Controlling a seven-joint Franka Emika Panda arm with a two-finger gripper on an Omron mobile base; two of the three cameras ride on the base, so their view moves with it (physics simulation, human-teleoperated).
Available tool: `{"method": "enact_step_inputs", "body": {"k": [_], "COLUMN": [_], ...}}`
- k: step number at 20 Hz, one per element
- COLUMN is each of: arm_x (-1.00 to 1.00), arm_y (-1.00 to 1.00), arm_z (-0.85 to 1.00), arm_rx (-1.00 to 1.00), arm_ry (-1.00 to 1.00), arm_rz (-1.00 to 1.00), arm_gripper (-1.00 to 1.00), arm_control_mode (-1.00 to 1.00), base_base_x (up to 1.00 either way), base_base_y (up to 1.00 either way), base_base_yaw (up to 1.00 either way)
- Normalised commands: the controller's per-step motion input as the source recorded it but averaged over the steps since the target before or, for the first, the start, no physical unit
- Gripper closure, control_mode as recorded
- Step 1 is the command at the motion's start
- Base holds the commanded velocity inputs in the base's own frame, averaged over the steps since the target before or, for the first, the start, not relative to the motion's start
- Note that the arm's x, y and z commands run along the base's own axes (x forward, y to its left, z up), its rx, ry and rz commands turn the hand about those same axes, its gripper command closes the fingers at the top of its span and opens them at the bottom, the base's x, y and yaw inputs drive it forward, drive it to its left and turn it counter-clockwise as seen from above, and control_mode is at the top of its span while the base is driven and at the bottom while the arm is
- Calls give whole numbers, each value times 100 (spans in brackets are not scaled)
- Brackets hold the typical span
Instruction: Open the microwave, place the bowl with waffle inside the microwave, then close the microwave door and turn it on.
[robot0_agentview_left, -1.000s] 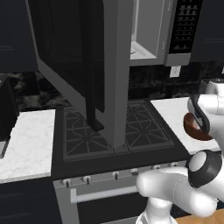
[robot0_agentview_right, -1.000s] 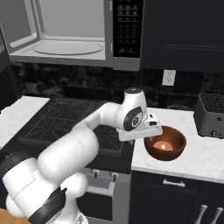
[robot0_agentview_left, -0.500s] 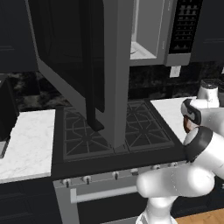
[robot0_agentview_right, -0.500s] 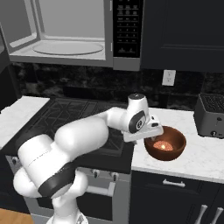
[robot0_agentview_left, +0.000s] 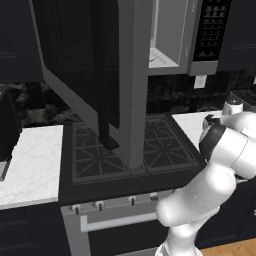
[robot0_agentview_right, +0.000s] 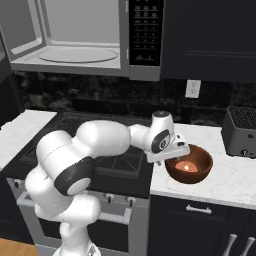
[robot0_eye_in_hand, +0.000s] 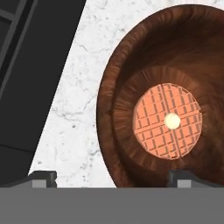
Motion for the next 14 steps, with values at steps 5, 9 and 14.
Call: {"method": "enact_step_inputs", "body": {"k": [5,9,14], "arm_x": [30,19,-8], "arm_y": [-9,-8,0], "arm_z": [-19,-18,-39], "arm_rx": [1,0,0], "arm_ry": [0,0,6], "arm_rz": [0,0,0], "arm_gripper": [-100,-100,100], "arm_control_mode": [-100,-100,-100], "base_base_x": [0,0,0], "base_base_y": [0,0,0], "base_base_yaw": [0,0,0]}}
